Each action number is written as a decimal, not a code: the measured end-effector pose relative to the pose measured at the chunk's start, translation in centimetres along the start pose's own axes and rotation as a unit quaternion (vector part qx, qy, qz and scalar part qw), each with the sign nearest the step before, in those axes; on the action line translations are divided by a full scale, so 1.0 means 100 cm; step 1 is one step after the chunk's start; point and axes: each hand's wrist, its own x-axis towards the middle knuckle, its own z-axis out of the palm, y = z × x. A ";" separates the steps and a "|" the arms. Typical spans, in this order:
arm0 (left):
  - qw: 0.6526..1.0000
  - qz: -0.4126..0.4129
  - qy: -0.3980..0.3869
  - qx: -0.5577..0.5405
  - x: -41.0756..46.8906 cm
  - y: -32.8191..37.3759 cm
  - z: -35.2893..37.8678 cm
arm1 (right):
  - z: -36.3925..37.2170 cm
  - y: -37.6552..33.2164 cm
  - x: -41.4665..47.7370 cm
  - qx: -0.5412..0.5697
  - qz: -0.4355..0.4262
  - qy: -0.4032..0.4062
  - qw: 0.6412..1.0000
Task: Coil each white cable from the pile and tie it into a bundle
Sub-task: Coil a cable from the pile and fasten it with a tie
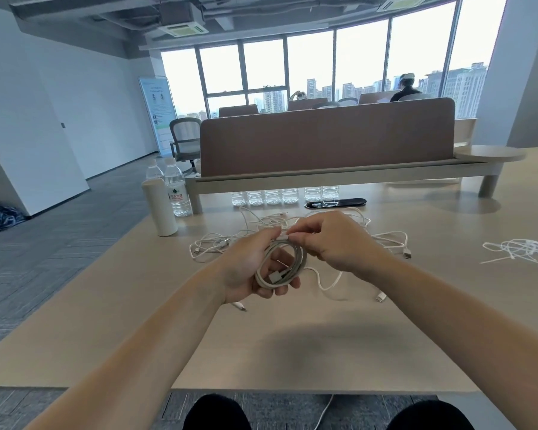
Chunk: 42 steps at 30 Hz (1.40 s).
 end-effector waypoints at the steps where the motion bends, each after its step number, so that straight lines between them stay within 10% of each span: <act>1: 1.000 0.005 -0.002 0.001 0.000 0.000 0.000 | 0.000 0.002 0.000 0.015 0.006 0.001 1.000; 18: 1.000 0.022 -0.007 0.016 0.003 -0.005 0.001 | -0.012 0.000 -0.005 0.105 0.034 -0.114 0.987; 34: 0.992 -0.024 -0.083 -0.094 0.001 -0.004 -0.009 | -0.005 0.004 0.003 -0.058 -0.028 -0.022 0.998; 42: 0.999 0.015 0.042 -0.026 0.009 -0.003 0.003 | -0.004 0.007 0.002 -0.076 -0.026 -0.008 0.997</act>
